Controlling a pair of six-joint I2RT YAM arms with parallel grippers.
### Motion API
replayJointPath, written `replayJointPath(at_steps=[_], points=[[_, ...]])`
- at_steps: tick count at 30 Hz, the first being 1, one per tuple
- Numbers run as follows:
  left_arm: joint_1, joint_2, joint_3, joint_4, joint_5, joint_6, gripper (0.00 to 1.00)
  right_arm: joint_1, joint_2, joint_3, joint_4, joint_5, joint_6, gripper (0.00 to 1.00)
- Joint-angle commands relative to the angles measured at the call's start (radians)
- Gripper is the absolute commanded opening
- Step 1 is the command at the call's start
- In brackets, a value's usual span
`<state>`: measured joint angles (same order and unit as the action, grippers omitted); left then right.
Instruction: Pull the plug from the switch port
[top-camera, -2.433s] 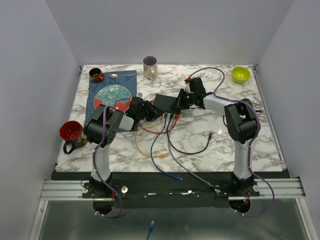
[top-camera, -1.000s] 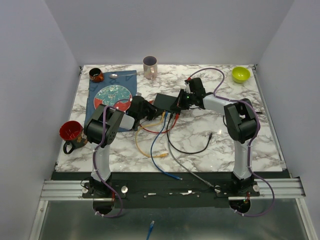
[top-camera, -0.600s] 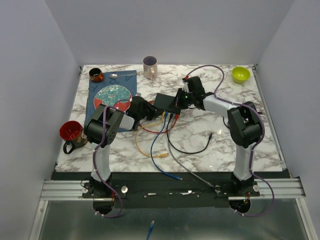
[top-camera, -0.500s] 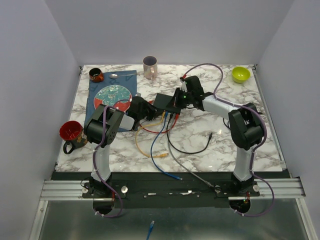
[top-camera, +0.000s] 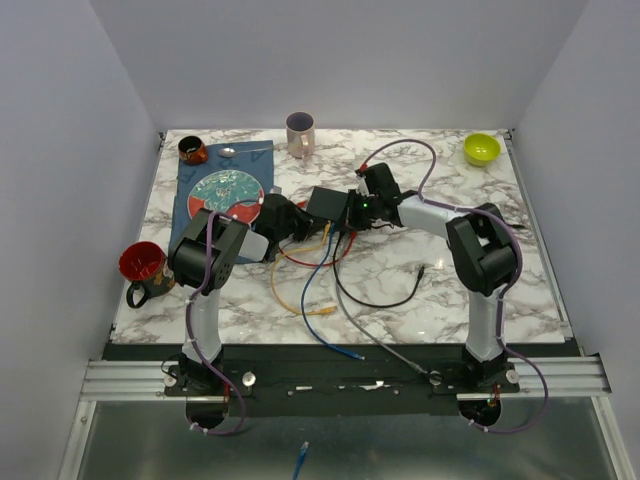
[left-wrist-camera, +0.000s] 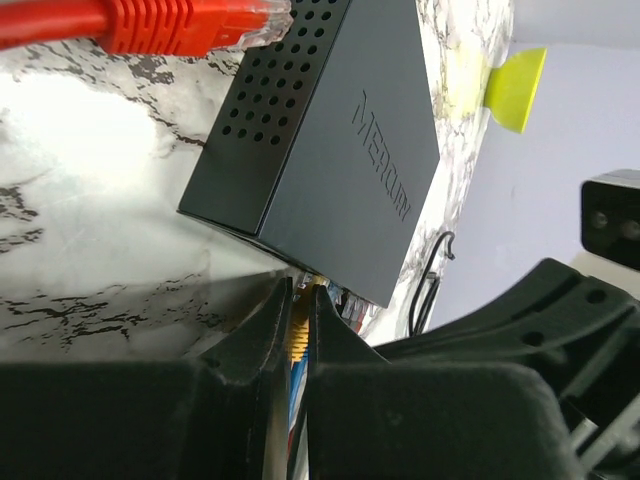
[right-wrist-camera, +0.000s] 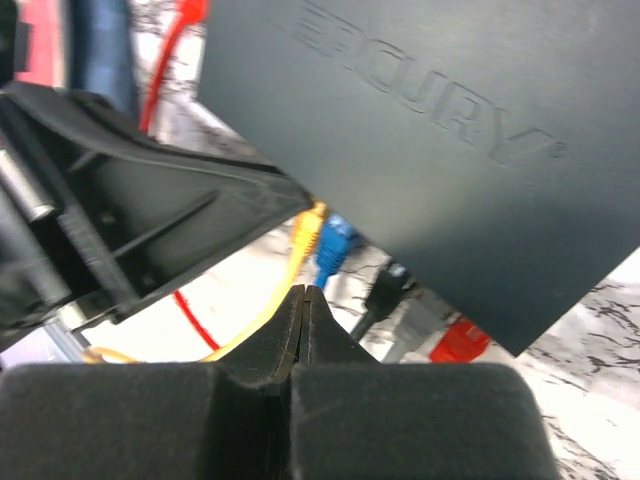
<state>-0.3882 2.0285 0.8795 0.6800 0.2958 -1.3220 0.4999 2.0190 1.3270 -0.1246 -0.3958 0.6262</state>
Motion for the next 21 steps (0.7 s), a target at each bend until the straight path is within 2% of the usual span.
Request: replayJointPath(at_steps=[1,8,21], points=[[0.003,0.013,-0.027,-0.014,-0.026,0.010,0.00,0.000,0.060,0.073,-0.075,0.060,-0.019,0.02],[0.003,0.004,-0.051,-0.011,-0.017,0.018,0.00,-0.001,0.109,0.156,-0.135,0.106,-0.017,0.02],[0.014,-0.053,-0.105,-0.043,-0.017,0.050,0.00,-0.001,0.119,0.190,-0.147,0.117,-0.008,0.01]])
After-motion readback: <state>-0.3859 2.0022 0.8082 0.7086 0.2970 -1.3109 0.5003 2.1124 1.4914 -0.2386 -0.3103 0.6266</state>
